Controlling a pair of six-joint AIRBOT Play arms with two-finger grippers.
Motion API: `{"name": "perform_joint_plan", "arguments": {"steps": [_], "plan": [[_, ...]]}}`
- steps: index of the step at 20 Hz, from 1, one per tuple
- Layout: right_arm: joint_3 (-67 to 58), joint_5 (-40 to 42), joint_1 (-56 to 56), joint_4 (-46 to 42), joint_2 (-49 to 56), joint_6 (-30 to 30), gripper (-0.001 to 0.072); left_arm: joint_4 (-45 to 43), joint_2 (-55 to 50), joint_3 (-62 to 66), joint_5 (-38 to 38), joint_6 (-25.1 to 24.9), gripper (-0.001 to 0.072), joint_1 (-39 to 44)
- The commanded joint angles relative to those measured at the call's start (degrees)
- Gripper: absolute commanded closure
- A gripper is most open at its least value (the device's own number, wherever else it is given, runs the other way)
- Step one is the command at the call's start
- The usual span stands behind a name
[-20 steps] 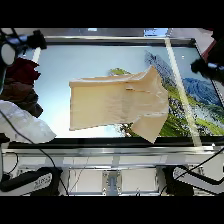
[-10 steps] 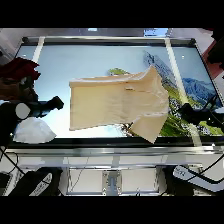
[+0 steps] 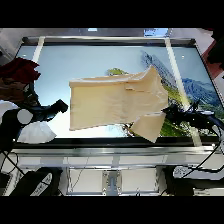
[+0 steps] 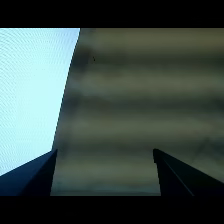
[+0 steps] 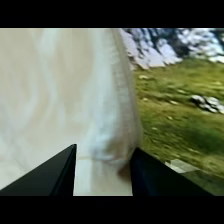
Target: Fold the shirts.
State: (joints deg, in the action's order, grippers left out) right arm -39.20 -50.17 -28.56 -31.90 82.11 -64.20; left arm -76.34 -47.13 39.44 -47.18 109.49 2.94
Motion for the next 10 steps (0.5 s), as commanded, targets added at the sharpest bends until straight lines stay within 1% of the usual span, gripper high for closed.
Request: {"name": "perform_joint_plan", "arguments": {"steps": [1,2,3,4,5,6,7,8,9,10], "plan": [[0.20,3.10,2.62,3.32,1.20,1.27,0.0400,0.48,0.07,-0.15,0.11,-1.60,0.0012,-0.02],[0.15,2.91,2.71,5.03,1.20,1.29,0.0618,0.48,0.04,-0.17,-0.68,-1.49,0.0012,-0.02],[0.15,2.51,2.69,7.43,1.20,1.77,0.0672,0.48,0.04,-0.59,-1.66,-1.09,0.0012,-0.02],[-0.02,1.77,2.71,9.57,1.14,3.74,0.0678,0.46,0.04,-2.05,-2.05,2.23,0.0012,-0.02],[-0.61,0.46,2.71,10.47,0.98,4.94,0.0679,0.48,0.02,-4.44,-1.55,8.59,0.0012,-0.02],[-1.36,-0.98,2.71,10.49,0.87,4.90,0.0679,1.05,0.04,-7.17,-0.76,14.67,0.0012,-0.02],[-2.19,-2.60,2.71,10.49,0.68,4.92,0.0679,2.62,0.04,-10.32,0.72,19.04,0.0012,-0.02],[-2.99,-4.22,2.71,10.54,0.44,4.92,0.0678,4.70,0.02,-12.92,2.56,21.64,0.0012,-0.02],[-3.69,-5.49,2.71,10.51,0.24,4.94,0.0679,7.74,0.02,-15.26,4.85,22.86,0.0012,-0.02],[-4.20,-6.25,2.71,10.51,0.11,4.96,0.0678,10.54,0.02,-16.98,6.64,22.84,0.0012,-0.02]]}}
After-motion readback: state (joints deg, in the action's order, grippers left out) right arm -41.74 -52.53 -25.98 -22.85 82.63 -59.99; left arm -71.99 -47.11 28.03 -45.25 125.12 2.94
